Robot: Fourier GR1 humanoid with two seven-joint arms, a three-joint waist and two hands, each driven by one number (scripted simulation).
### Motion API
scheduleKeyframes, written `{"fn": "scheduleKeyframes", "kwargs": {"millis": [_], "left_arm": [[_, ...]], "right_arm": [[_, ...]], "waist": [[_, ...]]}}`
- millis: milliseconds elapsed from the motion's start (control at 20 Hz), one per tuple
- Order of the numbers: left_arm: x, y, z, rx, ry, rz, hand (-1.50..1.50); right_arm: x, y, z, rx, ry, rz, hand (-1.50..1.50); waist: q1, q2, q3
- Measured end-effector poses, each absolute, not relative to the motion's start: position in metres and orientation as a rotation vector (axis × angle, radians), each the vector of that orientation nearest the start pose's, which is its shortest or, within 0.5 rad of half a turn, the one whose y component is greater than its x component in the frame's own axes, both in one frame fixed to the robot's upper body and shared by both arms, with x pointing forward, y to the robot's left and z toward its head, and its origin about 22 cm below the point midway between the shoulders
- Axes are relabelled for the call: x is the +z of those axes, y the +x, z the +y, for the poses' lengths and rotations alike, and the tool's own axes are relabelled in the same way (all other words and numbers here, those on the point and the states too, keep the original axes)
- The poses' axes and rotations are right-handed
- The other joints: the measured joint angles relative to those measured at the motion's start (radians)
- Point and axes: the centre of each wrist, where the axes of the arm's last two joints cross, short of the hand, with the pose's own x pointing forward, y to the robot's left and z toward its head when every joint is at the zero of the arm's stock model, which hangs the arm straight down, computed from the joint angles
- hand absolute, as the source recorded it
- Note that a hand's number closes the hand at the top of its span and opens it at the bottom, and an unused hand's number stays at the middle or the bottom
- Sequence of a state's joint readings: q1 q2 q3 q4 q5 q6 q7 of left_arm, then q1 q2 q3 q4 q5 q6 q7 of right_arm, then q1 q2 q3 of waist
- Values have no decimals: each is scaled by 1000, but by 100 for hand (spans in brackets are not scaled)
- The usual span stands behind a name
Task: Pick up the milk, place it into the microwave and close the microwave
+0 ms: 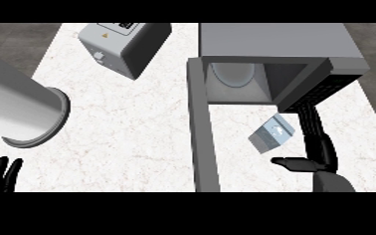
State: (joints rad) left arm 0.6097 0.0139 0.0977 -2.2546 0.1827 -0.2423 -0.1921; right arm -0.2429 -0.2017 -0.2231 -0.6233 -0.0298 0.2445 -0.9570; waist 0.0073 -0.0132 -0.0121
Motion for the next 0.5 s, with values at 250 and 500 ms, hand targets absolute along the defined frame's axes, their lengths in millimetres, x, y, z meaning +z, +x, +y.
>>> {"fn": "scheduleKeyframes", "kwargs": {"millis": [250, 500], "left_arm": [[71, 94, 286, 52, 32, -1915, -150], [72, 92, 285, 48, 40, -1916, -150]], "right_arm": [[-137, 242, -325, -33, 28, -1831, -150], [-141, 243, -319, -56, 23, -1843, -150]], "waist": [[1, -2, -3], [1, -4, -5]]}}
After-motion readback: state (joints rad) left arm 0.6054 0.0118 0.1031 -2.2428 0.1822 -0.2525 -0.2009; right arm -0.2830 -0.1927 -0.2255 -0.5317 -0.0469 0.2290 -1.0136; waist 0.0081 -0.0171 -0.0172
